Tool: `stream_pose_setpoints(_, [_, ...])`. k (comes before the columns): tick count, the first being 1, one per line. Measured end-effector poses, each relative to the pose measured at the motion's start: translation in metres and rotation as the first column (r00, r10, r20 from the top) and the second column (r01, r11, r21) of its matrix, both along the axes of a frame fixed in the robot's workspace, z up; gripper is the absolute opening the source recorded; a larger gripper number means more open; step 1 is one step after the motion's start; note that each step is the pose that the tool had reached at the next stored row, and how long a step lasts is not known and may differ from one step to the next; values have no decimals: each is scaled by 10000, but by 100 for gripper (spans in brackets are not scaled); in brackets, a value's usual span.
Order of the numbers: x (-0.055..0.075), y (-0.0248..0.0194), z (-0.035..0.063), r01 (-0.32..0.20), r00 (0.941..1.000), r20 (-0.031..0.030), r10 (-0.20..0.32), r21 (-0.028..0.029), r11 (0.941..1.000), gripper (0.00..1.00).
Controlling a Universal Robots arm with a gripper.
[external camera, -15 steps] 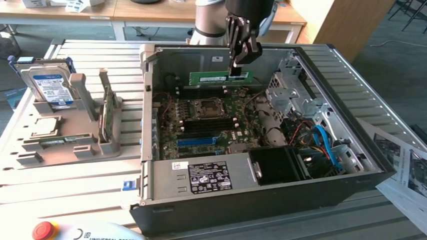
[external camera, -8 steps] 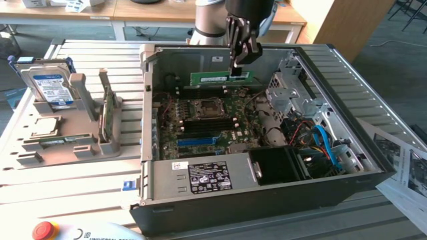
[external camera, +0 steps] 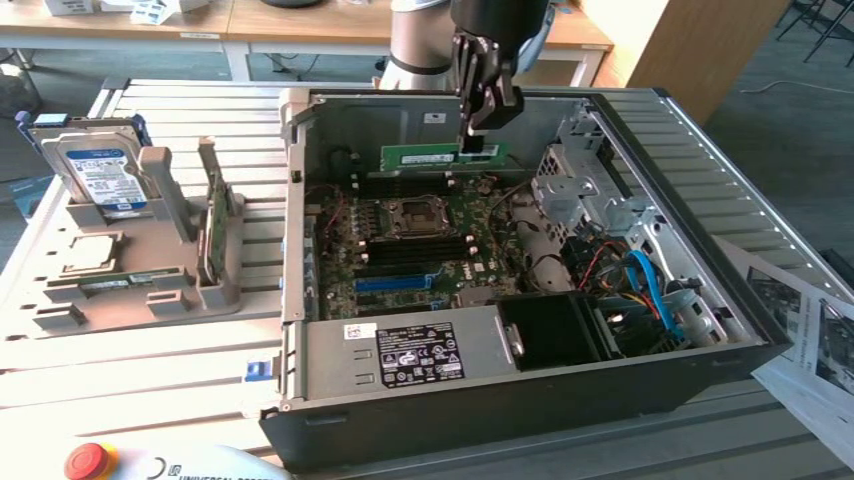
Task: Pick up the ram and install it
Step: 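Pick up the ram and move it above insertion slot, then insert the ram into the slot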
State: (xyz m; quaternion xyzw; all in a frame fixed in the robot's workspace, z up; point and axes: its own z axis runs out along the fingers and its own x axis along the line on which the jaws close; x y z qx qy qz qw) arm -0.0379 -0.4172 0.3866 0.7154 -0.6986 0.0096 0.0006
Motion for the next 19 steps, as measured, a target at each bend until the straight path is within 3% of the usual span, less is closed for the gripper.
stream_pose_setpoints(19, [0, 0, -24, 190, 9998, 1, -190, 7, 9998, 12])
